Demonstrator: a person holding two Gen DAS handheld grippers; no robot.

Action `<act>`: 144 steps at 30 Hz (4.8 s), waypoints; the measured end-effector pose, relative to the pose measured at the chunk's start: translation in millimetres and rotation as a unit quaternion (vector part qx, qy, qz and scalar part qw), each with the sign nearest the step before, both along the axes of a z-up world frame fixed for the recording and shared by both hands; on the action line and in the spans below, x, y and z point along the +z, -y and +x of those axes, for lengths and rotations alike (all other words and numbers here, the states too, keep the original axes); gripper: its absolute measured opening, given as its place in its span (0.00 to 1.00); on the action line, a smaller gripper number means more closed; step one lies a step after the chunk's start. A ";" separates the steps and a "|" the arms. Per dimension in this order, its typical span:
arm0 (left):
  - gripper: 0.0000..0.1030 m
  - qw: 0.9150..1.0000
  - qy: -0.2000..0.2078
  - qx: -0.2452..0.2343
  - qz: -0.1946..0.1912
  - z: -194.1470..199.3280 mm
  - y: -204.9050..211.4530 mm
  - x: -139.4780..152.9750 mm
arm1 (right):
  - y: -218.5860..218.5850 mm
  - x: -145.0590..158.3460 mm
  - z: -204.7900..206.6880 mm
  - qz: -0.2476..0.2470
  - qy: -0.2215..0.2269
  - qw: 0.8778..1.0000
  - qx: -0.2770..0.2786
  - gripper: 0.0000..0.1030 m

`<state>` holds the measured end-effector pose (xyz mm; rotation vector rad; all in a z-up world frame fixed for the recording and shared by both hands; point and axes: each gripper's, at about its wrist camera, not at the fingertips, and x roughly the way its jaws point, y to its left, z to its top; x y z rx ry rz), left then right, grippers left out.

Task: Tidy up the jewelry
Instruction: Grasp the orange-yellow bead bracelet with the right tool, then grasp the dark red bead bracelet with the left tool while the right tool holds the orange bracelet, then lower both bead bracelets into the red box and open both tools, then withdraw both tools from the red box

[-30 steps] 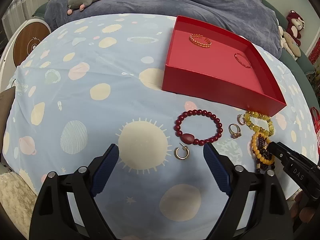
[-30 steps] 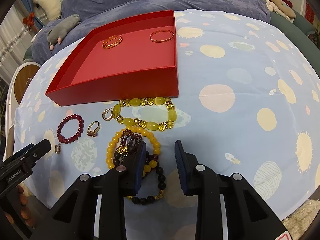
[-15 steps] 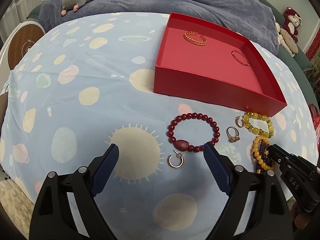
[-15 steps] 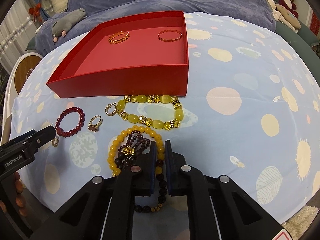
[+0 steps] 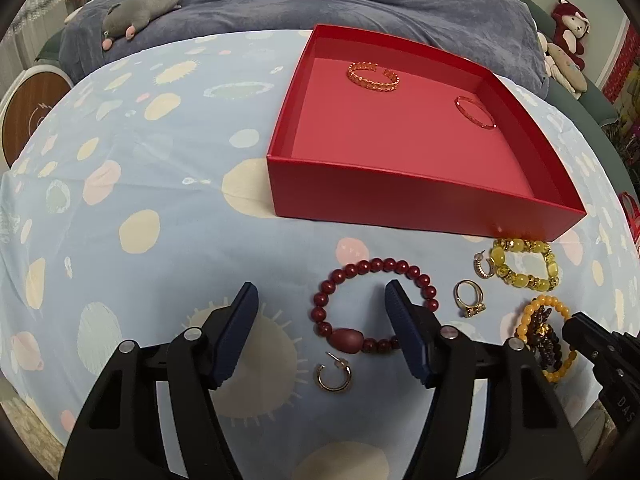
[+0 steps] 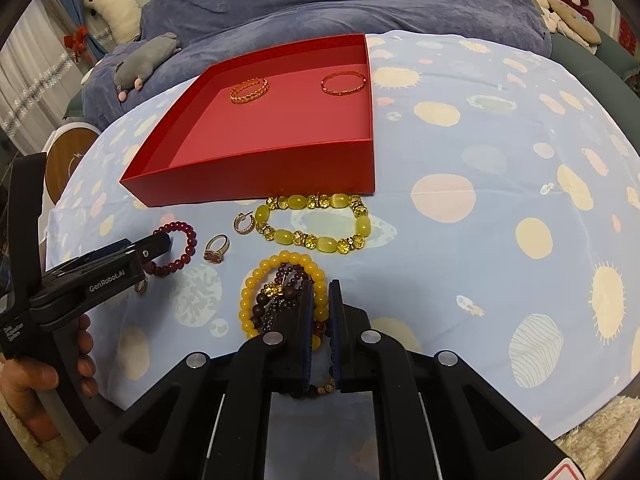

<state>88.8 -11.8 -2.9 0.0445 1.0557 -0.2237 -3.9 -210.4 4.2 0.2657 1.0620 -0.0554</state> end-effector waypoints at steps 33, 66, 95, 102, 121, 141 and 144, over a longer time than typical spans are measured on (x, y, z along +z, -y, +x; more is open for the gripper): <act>0.07 0.995 0.025 -0.058 -0.075 -33.5 7.6 67.8 | 4.8 53.2 -16.8 0.025 0.047 0.999 0.004 0.07; 0.31 0.997 -0.007 -0.069 -0.020 -30.5 9.8 1.9 | 2.5 63.7 -8.6 0.041 0.052 0.998 0.009 0.07; 0.07 0.983 0.082 -0.120 -0.108 -11.8 36.1 136.8 | 5.0 103.7 28.0 0.035 0.099 0.994 0.036 0.07; 0.07 0.977 0.113 -0.129 -0.128 42.4 60.1 158.8 | 4.1 114.7 94.1 0.043 0.118 0.990 0.056 0.07; 0.26 0.995 0.024 -0.075 -0.068 145.4 60.0 33.5 | 37.9 2.4 178.2 0.005 0.023 1.000 0.018 0.16; 0.69 0.995 0.073 -0.023 -0.059 31.9 11.1 65.5 | 43.7 59.2 58.6 0.005 0.081 0.996 -0.026 0.52; 0.69 0.996 0.063 -0.019 -0.055 11.9 5.0 60.0 | 41.5 55.5 33.4 0.009 0.068 0.997 -0.031 0.53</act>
